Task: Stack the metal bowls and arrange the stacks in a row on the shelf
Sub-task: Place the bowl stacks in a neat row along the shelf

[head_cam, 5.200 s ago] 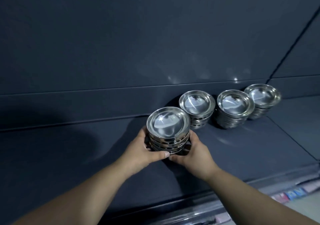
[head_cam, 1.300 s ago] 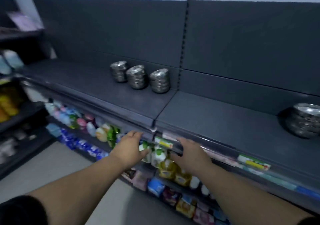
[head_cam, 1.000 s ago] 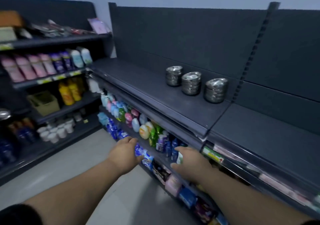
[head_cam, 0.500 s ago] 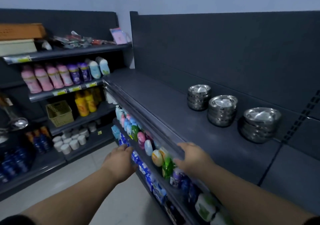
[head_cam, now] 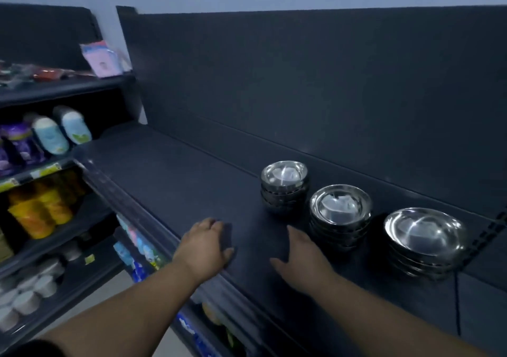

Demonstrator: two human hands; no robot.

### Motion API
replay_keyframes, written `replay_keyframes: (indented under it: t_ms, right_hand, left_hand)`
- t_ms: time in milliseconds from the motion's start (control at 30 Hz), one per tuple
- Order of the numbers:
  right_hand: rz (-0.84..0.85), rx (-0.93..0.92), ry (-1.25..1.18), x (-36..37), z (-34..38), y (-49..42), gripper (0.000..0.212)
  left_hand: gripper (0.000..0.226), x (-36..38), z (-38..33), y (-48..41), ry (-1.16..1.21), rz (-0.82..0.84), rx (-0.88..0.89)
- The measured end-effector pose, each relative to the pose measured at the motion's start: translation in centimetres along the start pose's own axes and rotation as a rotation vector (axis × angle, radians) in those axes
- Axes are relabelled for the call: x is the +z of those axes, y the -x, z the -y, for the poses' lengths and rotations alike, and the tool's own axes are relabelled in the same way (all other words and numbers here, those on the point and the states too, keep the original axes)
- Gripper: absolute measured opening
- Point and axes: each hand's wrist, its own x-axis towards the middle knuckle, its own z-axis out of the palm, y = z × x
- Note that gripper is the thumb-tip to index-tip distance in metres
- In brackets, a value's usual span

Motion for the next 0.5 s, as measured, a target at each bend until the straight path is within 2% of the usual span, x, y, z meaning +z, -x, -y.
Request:
replay_keyframes:
  t_ms: [133, 267, 400, 500]
  right_hand:
    - [-0.110, 0.167, -0.110, 1.0, 1.0, -3.8, 0.106]
    - [-0.222, 0.302, -0.176, 1.8, 2.5, -6.8, 0.113]
    - [-0.318, 0.335, -0.255, 2.9, 4.2, -9.4, 0.111]
    - [-0.400, 0.345, -0.296, 3.0, 4.7, -11.6, 0.097]
  left_hand:
    - [0.074, 1.1, 0.8, -7.2, 0.053, 0.061, 0.123]
    - [0.091, 1.3, 1.6, -13.9, 0.177, 0.151, 0.244]
    - [0.121, 0.9, 1.6, -18.8, 0.541, 0.243, 0.330]
    - [0.123, 0.9, 1.8, -21.1, 0.685, 0.287, 0.370]
